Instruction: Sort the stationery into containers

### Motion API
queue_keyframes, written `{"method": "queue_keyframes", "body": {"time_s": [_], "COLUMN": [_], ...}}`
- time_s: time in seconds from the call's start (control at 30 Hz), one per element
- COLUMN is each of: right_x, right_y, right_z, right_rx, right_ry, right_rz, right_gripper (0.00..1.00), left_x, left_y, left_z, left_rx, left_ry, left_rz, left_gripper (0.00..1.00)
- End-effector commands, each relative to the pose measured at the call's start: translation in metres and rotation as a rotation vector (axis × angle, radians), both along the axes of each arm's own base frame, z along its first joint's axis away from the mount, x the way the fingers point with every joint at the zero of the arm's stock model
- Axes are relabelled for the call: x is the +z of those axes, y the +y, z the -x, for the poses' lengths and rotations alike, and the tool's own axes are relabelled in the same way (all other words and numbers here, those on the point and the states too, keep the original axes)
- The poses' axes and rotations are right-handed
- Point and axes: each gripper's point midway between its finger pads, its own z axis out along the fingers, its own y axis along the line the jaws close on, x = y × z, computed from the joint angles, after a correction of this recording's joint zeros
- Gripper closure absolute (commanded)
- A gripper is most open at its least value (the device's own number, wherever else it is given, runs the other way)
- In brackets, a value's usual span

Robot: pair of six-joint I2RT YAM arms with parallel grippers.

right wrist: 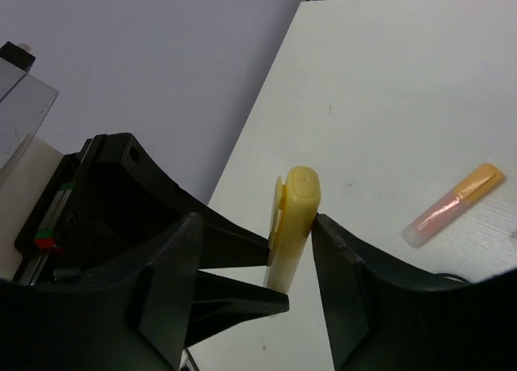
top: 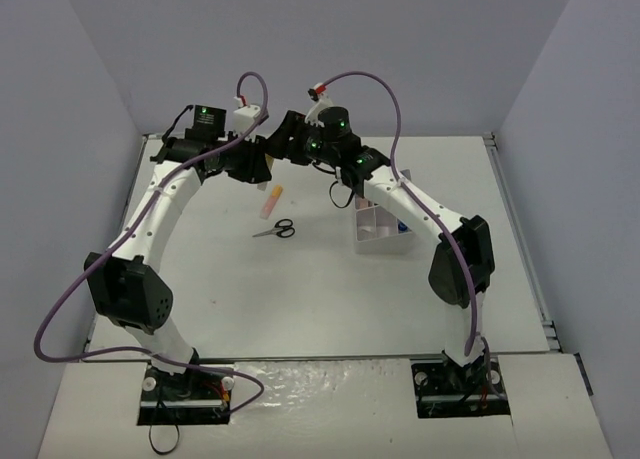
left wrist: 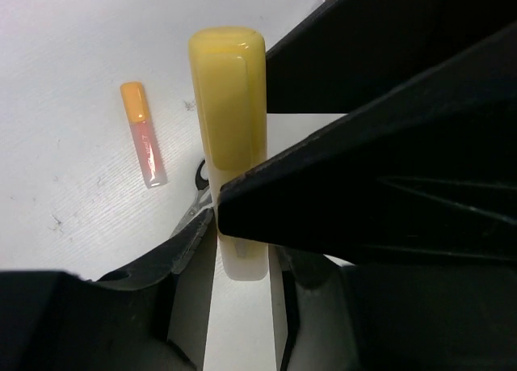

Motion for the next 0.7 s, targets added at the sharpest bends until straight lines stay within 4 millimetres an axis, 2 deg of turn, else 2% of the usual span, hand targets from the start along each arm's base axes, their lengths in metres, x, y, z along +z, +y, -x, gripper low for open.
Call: {"method": "queue_keyframes", "body": {"time_s": [0.0,0.1,0.13,0.2,0.3,0.4,0.43,0.47,0.5,0.53,0.57,0.67], "right_x": [0.018,0.010,0.010,0.014,0.016,0.019,0.021,0.023,0.026,0.029,0.033,0.039], "right_y": [0.020,0.025,0.024,0.020,0.017,0.012,0.009,0.005,-0.001,-0.008,-0.021,-0.080], "right_z": [0.006,0.005,0.004,0.001,-0.002,-0.004,-0.004,-0.005,-0.007,-0.010,-0.009,-0.026], "right_rx": [0.066,0.074,0.062,0.043,0.037,0.031,0.028,0.022,0.010,-0.007,-0.027,-0.193], "right_ry": [-0.008,0.006,0.002,-0.011,-0.021,-0.026,-0.032,-0.042,-0.057,-0.074,-0.109,-0.230], "right_rz": [-0.131,-0.131,-0.127,-0.127,-0.122,-0.121,-0.120,-0.117,-0.111,-0.098,-0.057,0.139], "right_gripper": [0.52,0.62,0.69,0.80,0.86,1.00,1.00,1.00,1.00,1.00,1.00,1.00], "left_x": [0.043,0.043,0.042,0.040,0.038,0.037,0.035,0.034,0.031,0.030,0.029,0.026], "left_y": [-0.015,-0.018,-0.018,-0.018,-0.017,-0.016,-0.015,-0.014,-0.012,-0.010,-0.009,-0.005], "left_z": [0.003,0.006,0.006,0.008,0.009,0.008,0.007,0.006,0.004,0.003,0.003,0.001], "left_rx": [-0.057,-0.074,-0.075,-0.076,-0.092,-0.091,-0.079,-0.066,-0.051,-0.040,-0.017,0.008], "left_ry": [-0.122,-0.121,-0.119,-0.112,-0.124,-0.121,-0.113,-0.105,-0.099,-0.096,-0.083,-0.073], "left_rz": [0.046,0.051,0.052,0.051,0.034,0.029,0.025,0.018,0.009,0.002,0.008,-0.008], "left_gripper": [1.00,1.00,1.00,1.00,1.00,0.98,0.75,0.46,0.08,0.03,0.03,0.03]}}
